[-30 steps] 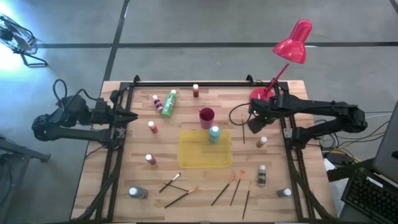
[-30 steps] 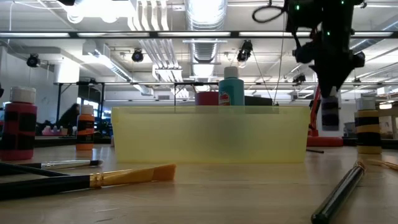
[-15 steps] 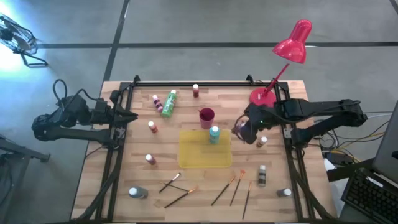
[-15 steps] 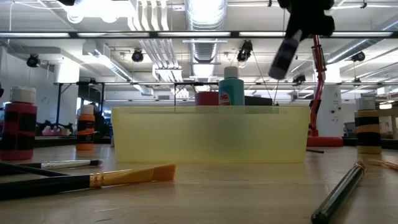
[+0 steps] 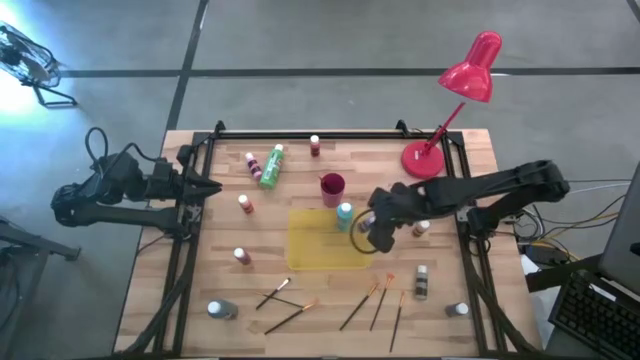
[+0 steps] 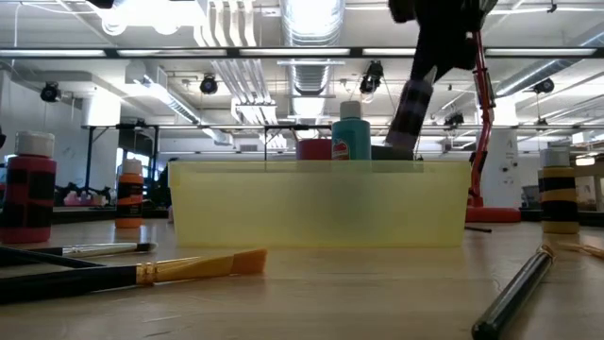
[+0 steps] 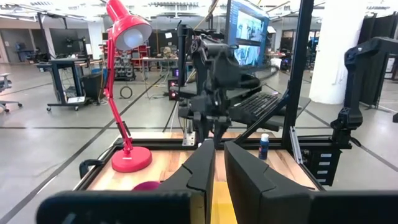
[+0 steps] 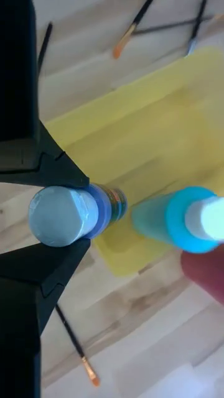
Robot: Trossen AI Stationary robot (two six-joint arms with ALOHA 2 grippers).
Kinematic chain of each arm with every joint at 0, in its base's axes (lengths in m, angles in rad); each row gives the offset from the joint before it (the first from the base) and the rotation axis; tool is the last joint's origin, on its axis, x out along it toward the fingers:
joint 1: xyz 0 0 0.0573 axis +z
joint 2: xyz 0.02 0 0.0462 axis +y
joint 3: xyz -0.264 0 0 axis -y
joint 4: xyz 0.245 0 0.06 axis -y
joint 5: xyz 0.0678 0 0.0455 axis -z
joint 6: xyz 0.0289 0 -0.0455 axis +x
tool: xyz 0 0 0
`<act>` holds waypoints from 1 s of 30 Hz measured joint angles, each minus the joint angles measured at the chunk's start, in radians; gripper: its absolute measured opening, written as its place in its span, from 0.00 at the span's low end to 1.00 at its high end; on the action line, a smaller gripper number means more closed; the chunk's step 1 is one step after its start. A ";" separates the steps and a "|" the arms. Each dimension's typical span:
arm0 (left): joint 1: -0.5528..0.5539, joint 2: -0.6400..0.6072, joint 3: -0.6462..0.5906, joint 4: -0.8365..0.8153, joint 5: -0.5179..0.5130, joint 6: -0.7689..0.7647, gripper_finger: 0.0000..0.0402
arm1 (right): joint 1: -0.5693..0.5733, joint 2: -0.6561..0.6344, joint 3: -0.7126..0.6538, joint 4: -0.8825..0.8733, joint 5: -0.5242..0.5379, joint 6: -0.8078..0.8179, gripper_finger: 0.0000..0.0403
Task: Pick & Place Paint Supplies
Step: Put the small purple paint bottle into the yellow bin
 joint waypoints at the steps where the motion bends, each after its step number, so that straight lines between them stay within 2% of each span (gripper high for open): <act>1: 0.000 0.000 0.000 0.000 0.000 0.000 0.12 | 0.000 0.021 0.004 -0.002 -0.002 -0.009 0.28; 10: 0.000 0.000 0.000 0.000 0.000 0.000 0.12 | 0.000 0.140 0.029 -0.004 -0.022 -0.054 0.28; 30: 0.000 0.000 0.000 0.000 0.000 0.000 0.12 | -0.091 0.223 0.024 0.022 -0.022 -0.135 0.28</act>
